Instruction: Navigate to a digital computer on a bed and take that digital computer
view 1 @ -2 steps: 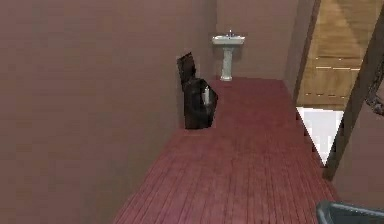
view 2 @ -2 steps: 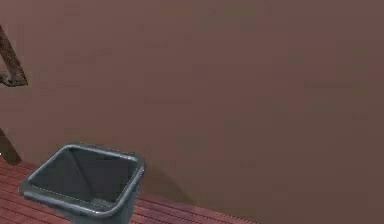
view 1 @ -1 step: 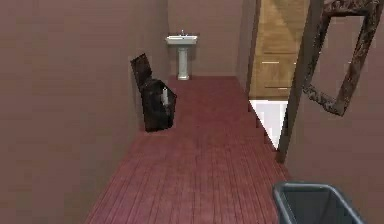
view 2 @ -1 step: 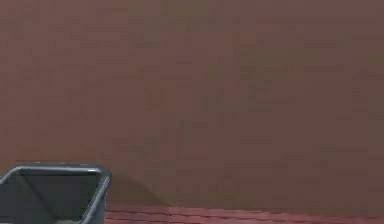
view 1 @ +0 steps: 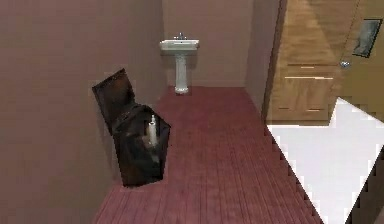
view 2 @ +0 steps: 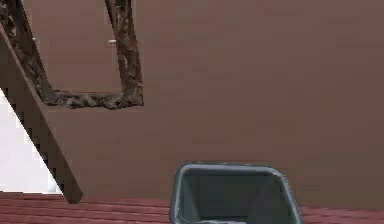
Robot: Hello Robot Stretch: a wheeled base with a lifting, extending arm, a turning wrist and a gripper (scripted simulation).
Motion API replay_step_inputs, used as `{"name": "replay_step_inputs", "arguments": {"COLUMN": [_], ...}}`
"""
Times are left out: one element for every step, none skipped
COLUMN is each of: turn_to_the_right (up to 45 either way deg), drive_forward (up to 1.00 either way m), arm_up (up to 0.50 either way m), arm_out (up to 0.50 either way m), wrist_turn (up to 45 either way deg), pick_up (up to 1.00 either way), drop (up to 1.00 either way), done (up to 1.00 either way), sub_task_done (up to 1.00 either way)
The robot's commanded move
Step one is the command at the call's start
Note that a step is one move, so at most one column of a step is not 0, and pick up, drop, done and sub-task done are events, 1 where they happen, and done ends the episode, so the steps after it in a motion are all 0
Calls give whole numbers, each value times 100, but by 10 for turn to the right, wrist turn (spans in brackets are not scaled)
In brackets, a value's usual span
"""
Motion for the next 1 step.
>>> {"name": "replay_step_inputs", "arguments": {"turn_to_the_right": [30], "drive_forward": [0], "arm_up": [0], "arm_out": [0], "wrist_turn": [0], "pick_up": [0], "drop": [0], "done": [0], "sub_task_done": [0]}}
